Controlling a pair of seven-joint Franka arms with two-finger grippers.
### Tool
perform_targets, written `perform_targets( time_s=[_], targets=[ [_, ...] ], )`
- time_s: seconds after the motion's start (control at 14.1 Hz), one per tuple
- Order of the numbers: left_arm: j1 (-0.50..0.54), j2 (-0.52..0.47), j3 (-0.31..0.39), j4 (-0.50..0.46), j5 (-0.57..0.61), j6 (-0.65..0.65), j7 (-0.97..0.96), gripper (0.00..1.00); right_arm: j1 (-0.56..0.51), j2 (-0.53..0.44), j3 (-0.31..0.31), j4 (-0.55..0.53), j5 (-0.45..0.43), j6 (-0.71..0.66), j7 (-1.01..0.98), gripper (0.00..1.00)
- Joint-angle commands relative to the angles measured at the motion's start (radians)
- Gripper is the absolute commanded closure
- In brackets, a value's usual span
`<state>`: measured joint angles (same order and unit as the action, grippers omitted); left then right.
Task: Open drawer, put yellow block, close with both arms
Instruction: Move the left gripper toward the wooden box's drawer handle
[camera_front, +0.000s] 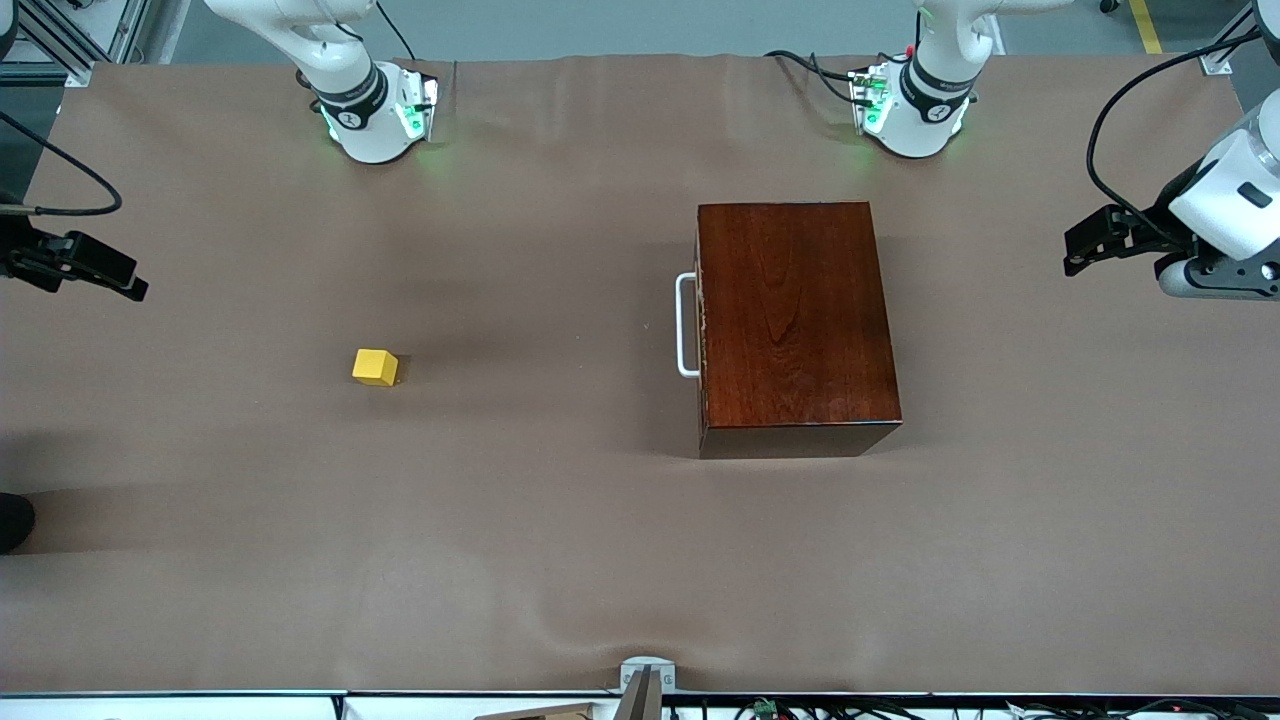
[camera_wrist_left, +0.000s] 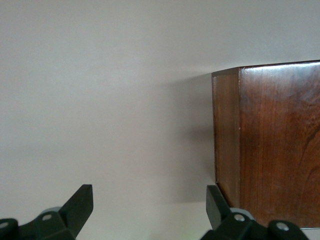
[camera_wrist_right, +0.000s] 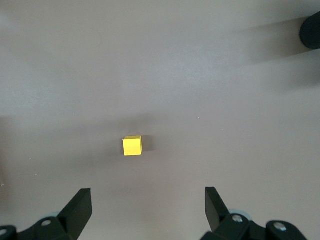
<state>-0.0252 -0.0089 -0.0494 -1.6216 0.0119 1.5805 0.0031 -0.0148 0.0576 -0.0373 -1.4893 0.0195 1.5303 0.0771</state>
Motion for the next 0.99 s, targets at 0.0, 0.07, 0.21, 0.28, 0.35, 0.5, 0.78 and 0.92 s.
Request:
perform_targets(
  time_s=[0.0,0.07,0.21,0.28,0.35,0.5,0.78,0.92],
  targets=[
    [0.008,-0.010,-0.006,0.000,-0.010,-0.002,0.003,0.00,-0.010,-0.016,0.008,-0.008,0.013,-0.006,0.009,0.00],
    [0.008,-0.010,-0.006,-0.001,-0.010,-0.002,0.003,0.00,-0.010,-0.016,0.008,-0.008,0.013,-0.006,0.009,0.00],
    [0.008,-0.010,-0.006,0.008,-0.012,0.001,0.003,0.00,-0.010,-0.016,0.008,-0.008,0.013,-0.004,0.009,0.00],
    [0.007,-0.010,-0.006,0.009,-0.012,0.000,-0.002,0.00,-0.010,-0.016,0.008,-0.008,0.013,-0.005,0.009,0.00],
    [0.005,-0.010,-0.007,0.009,-0.012,0.000,-0.005,0.00,-0.010,-0.016,0.008,-0.008,0.013,-0.006,0.009,0.00],
    [0.002,-0.010,-0.009,0.011,-0.012,0.000,-0.005,0.00,-0.010,-0.016,0.008,-0.008,0.013,-0.004,0.009,0.00],
    [-0.001,-0.006,-0.010,0.017,-0.027,0.001,-0.012,0.00,-0.010,-0.016,0.008,-0.008,0.013,-0.006,0.009,0.00],
    [-0.012,0.004,-0.013,0.045,-0.053,0.000,-0.105,0.00,-0.010,-0.016,0.008,-0.008,0.013,-0.006,0.009,0.00]
  ],
)
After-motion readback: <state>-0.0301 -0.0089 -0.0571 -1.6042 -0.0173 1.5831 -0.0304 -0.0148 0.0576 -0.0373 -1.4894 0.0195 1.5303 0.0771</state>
